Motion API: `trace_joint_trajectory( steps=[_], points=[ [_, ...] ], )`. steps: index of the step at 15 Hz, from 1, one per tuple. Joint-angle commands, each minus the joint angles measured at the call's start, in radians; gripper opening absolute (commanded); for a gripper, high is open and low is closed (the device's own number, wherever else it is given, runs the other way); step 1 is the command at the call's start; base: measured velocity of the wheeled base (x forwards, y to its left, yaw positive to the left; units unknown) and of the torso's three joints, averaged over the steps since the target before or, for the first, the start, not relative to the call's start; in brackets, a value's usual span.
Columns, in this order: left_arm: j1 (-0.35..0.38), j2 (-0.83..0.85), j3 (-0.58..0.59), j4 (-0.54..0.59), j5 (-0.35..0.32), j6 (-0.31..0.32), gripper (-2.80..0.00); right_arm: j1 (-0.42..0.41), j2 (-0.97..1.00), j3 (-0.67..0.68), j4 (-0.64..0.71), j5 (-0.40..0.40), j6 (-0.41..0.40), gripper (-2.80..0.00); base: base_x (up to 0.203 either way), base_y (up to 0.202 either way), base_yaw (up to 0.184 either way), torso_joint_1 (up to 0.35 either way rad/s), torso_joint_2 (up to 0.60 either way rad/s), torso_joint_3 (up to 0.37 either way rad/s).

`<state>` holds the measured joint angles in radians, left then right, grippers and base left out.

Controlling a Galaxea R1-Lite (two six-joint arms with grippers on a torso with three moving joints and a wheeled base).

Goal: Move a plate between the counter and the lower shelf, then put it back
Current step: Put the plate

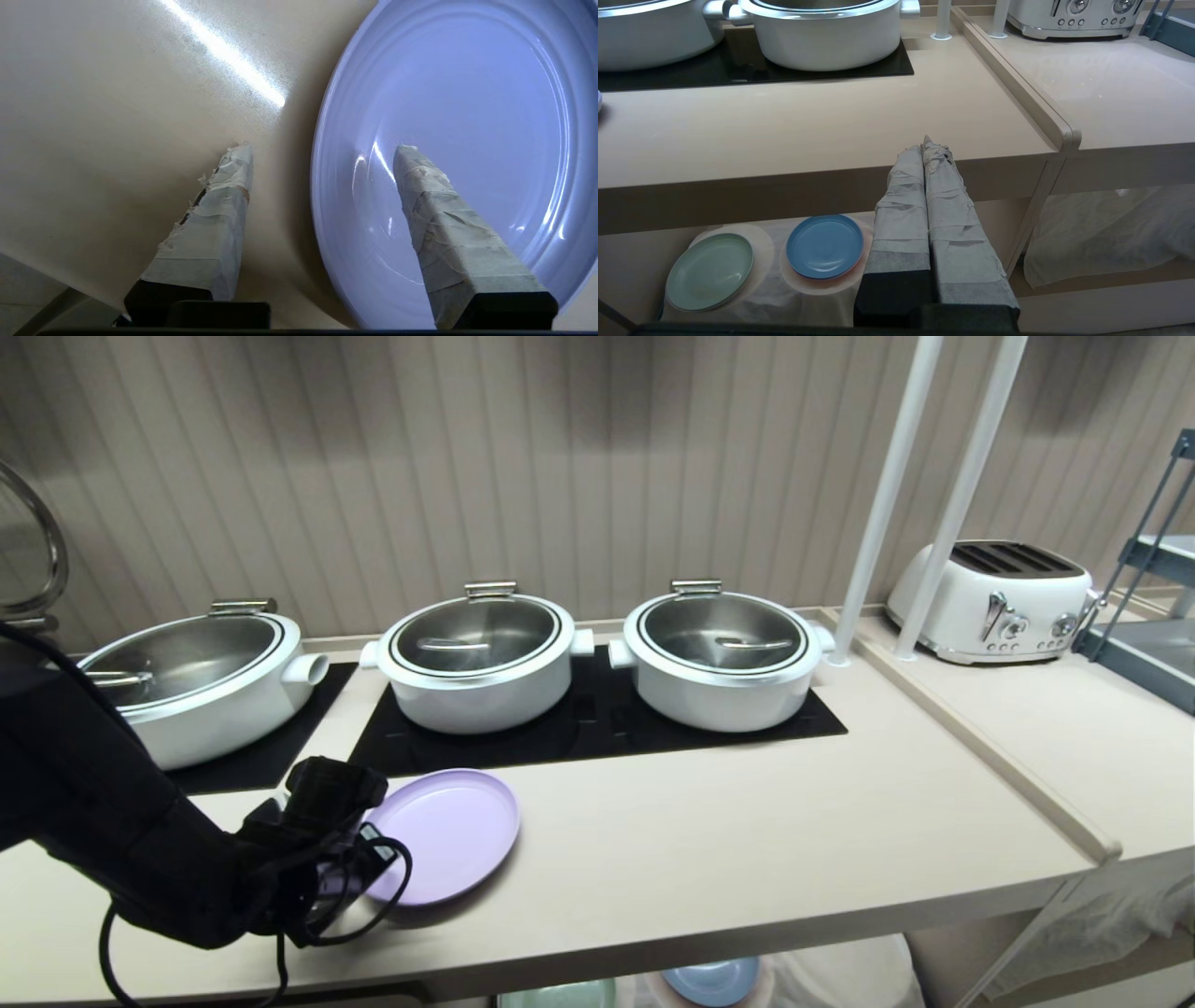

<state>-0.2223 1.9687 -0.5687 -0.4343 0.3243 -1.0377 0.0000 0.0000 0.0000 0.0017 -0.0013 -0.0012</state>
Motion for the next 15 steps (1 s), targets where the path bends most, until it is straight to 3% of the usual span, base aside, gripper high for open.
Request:
trace_joint_trajectory(
  steps=[1,8,15],
  points=[
    [-0.001,-0.022,-0.002,-0.003,0.003,-0.004,0.00,0.000,0.000,0.000,-0.002,0.001,0.000,-2.80,0.000,0.000,0.000,0.000,0.00,0.000],
    [-0.014,-0.132,0.022,0.012,0.010,0.005,0.00,0.000,0.000,0.000,0.000,0.001,0.000,-2.80,0.000,0.000,0.000,0.000,0.00,0.000],
    [-0.016,-0.257,0.171,0.011,0.013,0.040,0.00,0.000,0.000,0.000,0.000,0.000,0.000,-2.80,0.000,0.000,0.000,0.000,0.00,0.000]
  ],
)
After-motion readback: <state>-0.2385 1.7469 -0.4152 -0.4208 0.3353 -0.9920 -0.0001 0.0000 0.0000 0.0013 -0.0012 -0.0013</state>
